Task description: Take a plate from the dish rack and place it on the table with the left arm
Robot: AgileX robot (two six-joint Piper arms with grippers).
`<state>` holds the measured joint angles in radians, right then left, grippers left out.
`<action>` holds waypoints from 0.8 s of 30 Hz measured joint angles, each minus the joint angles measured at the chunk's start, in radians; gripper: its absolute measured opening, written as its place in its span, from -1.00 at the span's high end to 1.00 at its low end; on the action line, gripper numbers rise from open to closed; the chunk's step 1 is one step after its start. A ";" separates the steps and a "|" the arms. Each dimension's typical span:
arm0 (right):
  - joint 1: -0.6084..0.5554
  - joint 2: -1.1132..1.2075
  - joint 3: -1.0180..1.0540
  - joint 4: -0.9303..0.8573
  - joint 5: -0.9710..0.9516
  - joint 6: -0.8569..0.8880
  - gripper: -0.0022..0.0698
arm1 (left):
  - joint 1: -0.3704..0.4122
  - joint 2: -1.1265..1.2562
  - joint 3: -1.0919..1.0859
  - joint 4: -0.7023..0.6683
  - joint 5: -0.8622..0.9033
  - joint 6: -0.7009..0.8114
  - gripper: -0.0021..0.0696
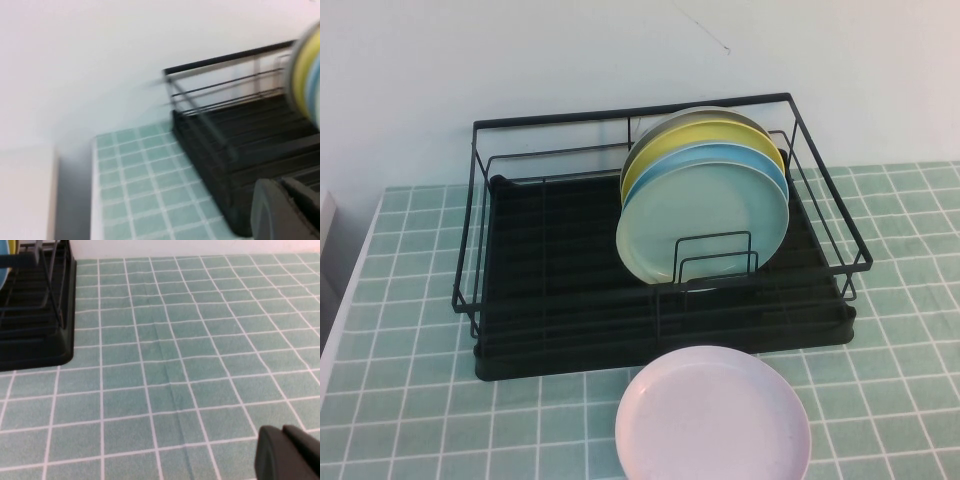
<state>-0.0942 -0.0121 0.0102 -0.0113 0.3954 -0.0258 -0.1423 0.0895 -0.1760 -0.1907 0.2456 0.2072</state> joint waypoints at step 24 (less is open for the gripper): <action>0.000 0.000 0.000 0.000 0.000 0.000 0.95 | 0.135 -0.102 0.196 -0.004 0.068 -0.098 0.95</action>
<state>-0.0942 -0.0121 0.0102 -0.0113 0.3954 -0.0258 -0.0075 -0.0123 0.0202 -0.1951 0.3135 0.1095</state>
